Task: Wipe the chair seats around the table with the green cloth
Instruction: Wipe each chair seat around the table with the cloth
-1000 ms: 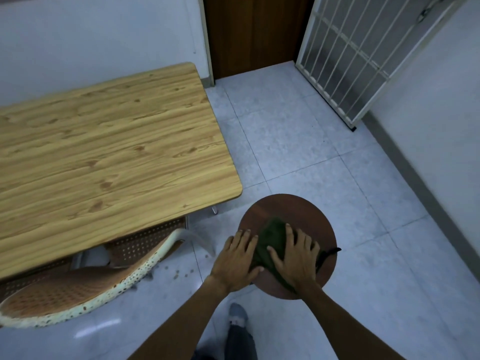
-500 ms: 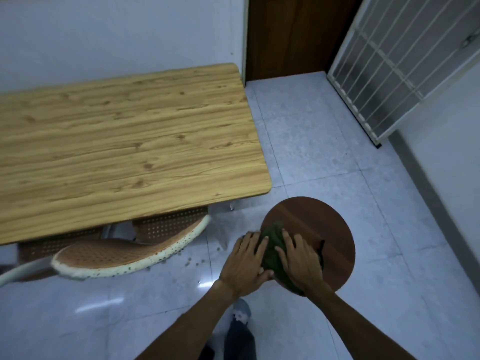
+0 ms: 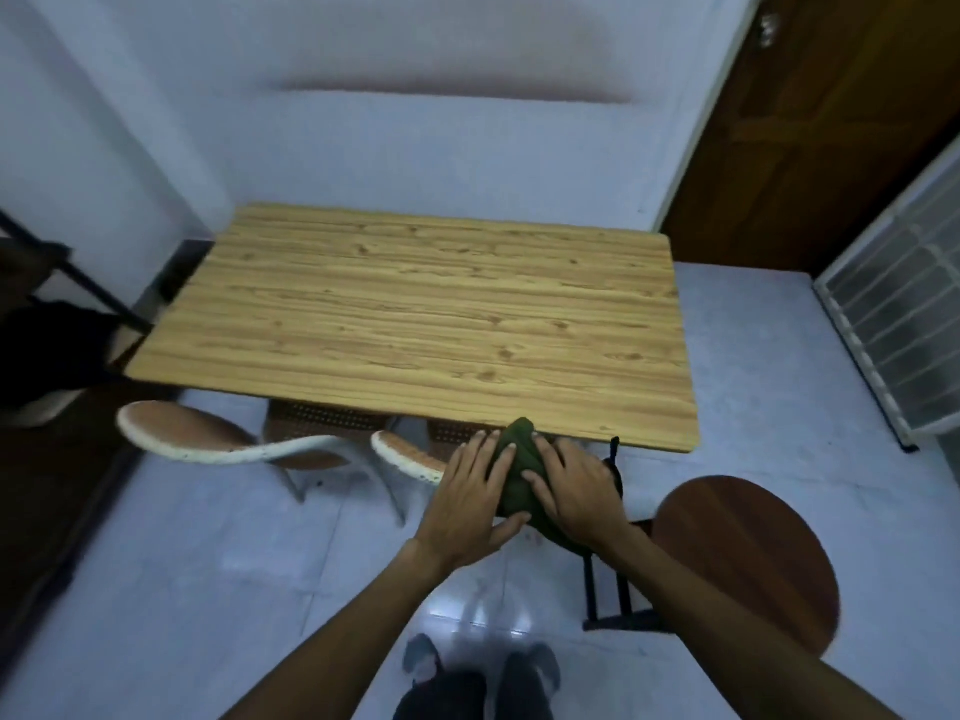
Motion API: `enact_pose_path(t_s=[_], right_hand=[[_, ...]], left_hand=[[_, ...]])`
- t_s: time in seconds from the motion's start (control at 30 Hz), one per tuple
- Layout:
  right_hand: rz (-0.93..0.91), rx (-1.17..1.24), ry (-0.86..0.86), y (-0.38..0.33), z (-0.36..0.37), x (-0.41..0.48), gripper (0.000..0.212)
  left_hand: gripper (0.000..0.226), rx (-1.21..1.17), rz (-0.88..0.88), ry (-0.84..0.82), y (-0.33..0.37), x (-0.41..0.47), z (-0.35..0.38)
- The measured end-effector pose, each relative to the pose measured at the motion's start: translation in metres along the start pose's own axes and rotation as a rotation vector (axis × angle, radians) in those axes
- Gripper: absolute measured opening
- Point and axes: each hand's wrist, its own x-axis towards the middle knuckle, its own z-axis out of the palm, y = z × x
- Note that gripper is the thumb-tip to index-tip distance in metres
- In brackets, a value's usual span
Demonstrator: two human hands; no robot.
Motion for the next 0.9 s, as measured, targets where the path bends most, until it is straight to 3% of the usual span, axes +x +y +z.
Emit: enact_pose_path(t_s=[0.17,0.4,0.6,0.7,0.9], right_hand=[[-0.072,-0.03,-0.078,-0.064,0.012,0.035,0.056],[-0.096,-0.137,-0.319,-0.098,0.069,0.049,0.067],[-0.163,-0.151,-0.42,-0.107,0.085,0.066,0.067],[-0.121,-0.053,-0.43,-0.117,0.094,0.076,0.071],[-0.104,-0.088,-0.36,-0.119,0.114,0.081,0.066]], left_hand=[[0.084,0.03,-0.094,-0.009,-0.057,-0.036,-0.018],[0.089,0.065,-0.202,-0.162,-0.121,-0.068,-0.002],[0.086,0.026,-0.206,-0.092,-0.164,-0.084,-0.003],[0.086,-0.086,-0.215,-0.067,-0.192,-0.083,-0.001],[0.095,-0.372,-0.213,-0.082,-0.237,-0.046,0.029]])
